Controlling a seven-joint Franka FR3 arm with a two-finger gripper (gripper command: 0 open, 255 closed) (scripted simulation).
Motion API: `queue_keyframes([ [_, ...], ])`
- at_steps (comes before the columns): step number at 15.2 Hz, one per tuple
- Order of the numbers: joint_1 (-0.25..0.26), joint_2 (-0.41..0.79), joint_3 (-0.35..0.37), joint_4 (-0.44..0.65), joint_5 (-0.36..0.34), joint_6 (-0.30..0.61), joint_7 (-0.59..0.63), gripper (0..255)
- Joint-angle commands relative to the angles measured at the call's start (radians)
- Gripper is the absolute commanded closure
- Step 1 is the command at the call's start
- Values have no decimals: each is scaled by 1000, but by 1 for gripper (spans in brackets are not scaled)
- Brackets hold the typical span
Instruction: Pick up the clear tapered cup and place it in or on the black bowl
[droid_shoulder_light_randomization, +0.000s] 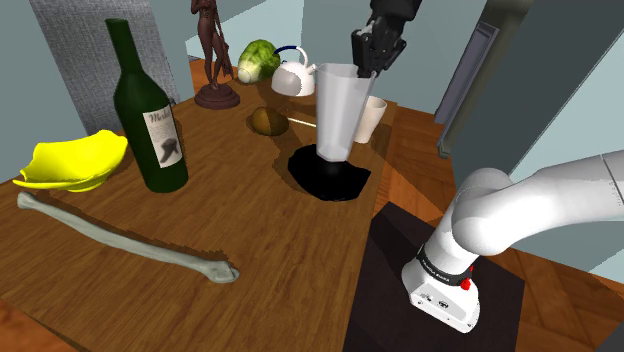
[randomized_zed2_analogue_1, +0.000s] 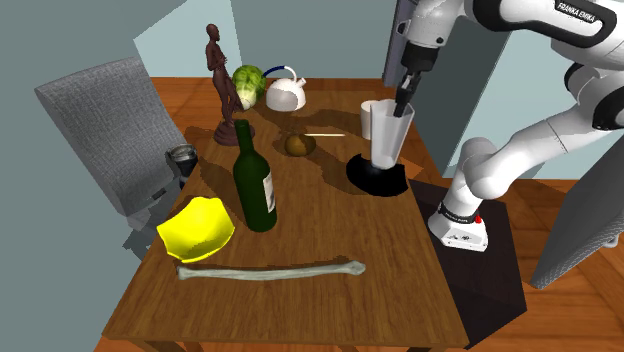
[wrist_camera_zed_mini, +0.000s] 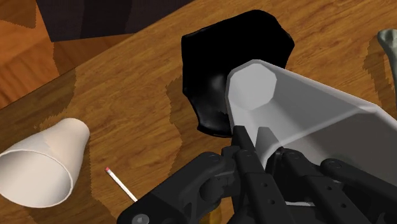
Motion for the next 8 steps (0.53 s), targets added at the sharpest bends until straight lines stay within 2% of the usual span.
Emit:
queue_keyframes([
  [1, 1, -16, 1, -42, 2, 27, -4, 255],
  [8, 5, -55, 7, -151, 9, 97, -12, 255],
])
